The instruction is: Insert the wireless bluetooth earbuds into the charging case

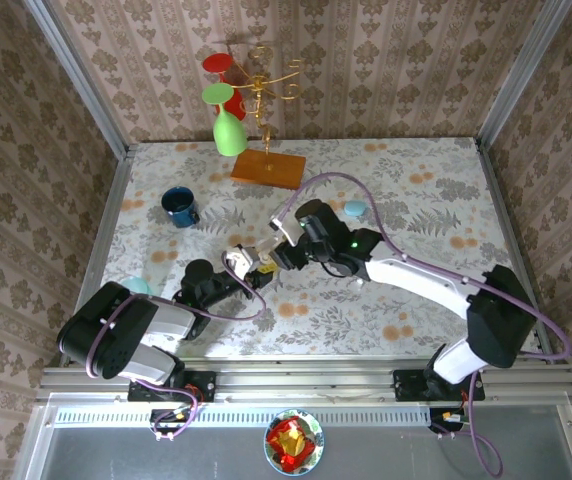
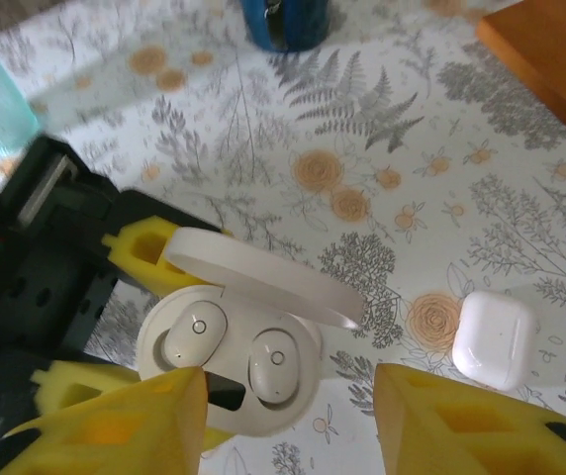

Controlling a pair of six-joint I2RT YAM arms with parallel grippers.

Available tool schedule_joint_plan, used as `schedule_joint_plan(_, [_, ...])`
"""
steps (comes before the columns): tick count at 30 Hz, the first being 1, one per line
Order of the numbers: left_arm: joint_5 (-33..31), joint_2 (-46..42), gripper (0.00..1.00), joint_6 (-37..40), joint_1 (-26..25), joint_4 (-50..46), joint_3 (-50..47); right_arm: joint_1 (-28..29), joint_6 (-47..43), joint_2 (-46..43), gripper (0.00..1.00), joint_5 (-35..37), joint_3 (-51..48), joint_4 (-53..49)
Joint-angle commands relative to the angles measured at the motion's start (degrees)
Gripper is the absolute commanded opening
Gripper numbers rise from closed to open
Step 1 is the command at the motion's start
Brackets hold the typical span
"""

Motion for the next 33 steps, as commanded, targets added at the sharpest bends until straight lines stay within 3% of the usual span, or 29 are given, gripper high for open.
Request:
schedule_joint_plan(1, [0.9, -1.3, 0.01, 0.1, -0.6, 2.4, 0.6, -3.0, 5.2, -4.6, 0.52, -5.5, -2.5, 4.4])
schedule_joint_plan(7, [5.1, -1.3, 0.01, 1.7, -1.0, 2.5, 0.7, -5.2, 9.1, -4.4, 0.58, -8.4, -0.4, 2.6])
schedule_joint_plan(18, [9.0, -3.3, 0.02, 2.8, -1.1, 2.4, 0.4, -5.3, 5.8, 5.3, 0.62, -9.3, 10.4, -5.9])
schedule_joint_plan(24, [7.1, -3.9, 0.02, 0.3, -1.1, 2.6, 0.3, -5.2, 4.7, 6.1, 0.62, -10.8, 11.0, -7.6])
schedule_joint_plan(33, [4.1, -6.8, 0.02, -6.7, -1.3, 3.0, 0.8, -4.8, 5.6, 0.5, 0.62, -12.8, 5.3, -6.5])
